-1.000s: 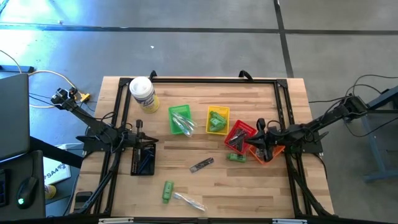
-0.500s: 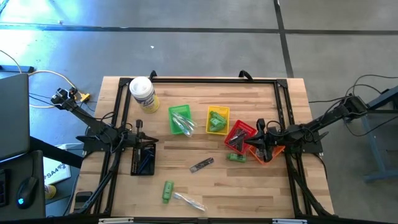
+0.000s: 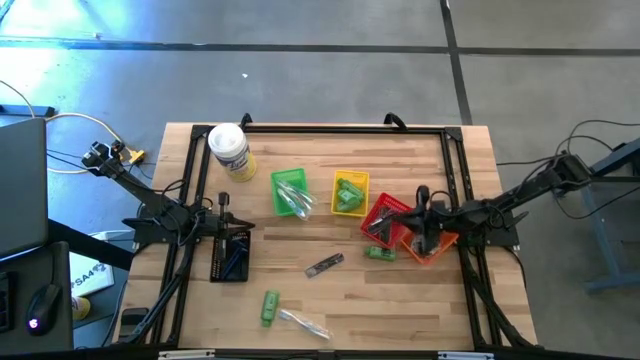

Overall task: Pick & Place Travel size toiletries
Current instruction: Put the blue toothbrush into the green bin

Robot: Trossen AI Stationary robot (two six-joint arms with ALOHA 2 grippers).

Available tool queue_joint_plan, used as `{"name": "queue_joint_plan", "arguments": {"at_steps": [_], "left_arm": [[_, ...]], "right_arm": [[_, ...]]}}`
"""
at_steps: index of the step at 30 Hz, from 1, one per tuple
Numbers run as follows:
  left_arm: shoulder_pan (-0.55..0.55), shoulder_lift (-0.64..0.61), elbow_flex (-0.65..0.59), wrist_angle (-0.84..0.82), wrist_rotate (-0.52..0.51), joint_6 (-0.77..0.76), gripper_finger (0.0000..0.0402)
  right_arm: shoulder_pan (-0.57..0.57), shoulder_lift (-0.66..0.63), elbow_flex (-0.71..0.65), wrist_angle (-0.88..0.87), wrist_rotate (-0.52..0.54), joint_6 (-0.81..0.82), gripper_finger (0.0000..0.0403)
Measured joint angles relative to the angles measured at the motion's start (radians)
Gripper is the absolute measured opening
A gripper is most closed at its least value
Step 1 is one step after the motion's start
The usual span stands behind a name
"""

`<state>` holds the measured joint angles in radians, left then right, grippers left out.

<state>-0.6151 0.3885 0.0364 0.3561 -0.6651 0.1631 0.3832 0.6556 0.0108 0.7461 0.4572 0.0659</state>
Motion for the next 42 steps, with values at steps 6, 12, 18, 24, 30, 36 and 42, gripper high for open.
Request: {"name": "queue_joint_plan", "arguments": {"at_steps": [6, 12, 18, 24, 30, 36, 42], "left_arm": [[0.000, 0.000, 0.000, 0.000, 0.000, 0.000, 0.0000], [0.000, 0.000, 0.000, 0.000, 0.000, 0.016, 0.0000], [0.000, 0.000, 0.000, 0.000, 0.000, 0.025, 0.0000], [0.000, 0.000, 0.000, -0.012, 0.000, -0.005, 0.0000], [0.000, 0.000, 0.000, -0.013, 0.000, -0.014, 0.0000], [0.000, 0.000, 0.000, 0.012, 0.000, -0.014, 0.0000], [0.000, 0.000, 0.000, 0.076, -0.007, -0.049, 0.0000]], "right_arm": [[-0.032, 0.000, 0.000, 0.002, 0.185, -0.258, 0.0007], [-0.046, 0.000, 0.000, 0.004, 0.197, -0.301, 0.0007], [-0.045, 0.000, 0.000, 0.002, 0.065, -0.275, 0.0007], [-0.045, 0.000, 0.001, 0.015, -0.152, -0.117, 0.0007], [-0.045, 0.001, 0.001, 0.045, -0.375, -0.114, 0.0007], [-0.045, 0.000, 0.001, 0.052, -0.473, -0.126, 0.0007], [-0.044, 0.006, 0.021, 0.189, -0.429, -0.091, 0.0007]]}}
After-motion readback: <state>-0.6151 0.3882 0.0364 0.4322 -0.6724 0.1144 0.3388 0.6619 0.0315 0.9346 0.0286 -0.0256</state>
